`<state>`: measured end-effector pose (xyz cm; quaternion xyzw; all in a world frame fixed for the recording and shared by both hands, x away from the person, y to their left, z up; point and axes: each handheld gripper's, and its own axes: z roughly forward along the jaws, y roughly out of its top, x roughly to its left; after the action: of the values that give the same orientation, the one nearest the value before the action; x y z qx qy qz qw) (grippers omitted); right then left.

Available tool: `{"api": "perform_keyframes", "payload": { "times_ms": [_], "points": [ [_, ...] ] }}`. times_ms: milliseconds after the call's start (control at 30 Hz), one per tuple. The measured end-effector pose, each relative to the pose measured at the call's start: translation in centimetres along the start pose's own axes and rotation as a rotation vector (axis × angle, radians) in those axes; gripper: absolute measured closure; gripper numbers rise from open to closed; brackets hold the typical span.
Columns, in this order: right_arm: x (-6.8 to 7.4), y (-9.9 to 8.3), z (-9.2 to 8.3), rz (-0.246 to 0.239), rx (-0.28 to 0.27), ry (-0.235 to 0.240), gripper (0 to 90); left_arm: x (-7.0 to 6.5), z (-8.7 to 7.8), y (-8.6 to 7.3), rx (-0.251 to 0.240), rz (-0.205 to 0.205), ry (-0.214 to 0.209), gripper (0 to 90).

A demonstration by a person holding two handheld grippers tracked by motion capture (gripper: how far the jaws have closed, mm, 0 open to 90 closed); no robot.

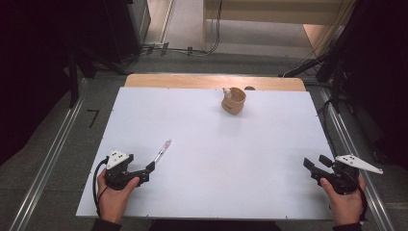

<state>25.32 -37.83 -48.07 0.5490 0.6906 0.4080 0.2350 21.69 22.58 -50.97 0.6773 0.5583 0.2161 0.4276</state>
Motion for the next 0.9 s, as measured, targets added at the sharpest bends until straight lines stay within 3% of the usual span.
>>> {"api": "perform_keyframes", "payload": {
  "times_ms": [200, 500, 900],
  "points": [
    [-0.02, -0.09, -0.07, 0.001, 0.001, 0.008, 31.4, -0.04, 0.52, 0.03, 0.023, 0.003, 0.005, 12.0],
    [-0.17, -0.3, -0.37, 0.0, 0.003, 0.005, 31.0, -0.22, 0.6, 0.11, 0.022, -0.004, 0.0, 12.0],
    [-0.11, -0.16, -0.07, 0.0, 0.011, 0.001, 30.7, -0.92, 0.92, -0.11, 0.058, 0.02, -0.036, 14.8]
  ]
}}
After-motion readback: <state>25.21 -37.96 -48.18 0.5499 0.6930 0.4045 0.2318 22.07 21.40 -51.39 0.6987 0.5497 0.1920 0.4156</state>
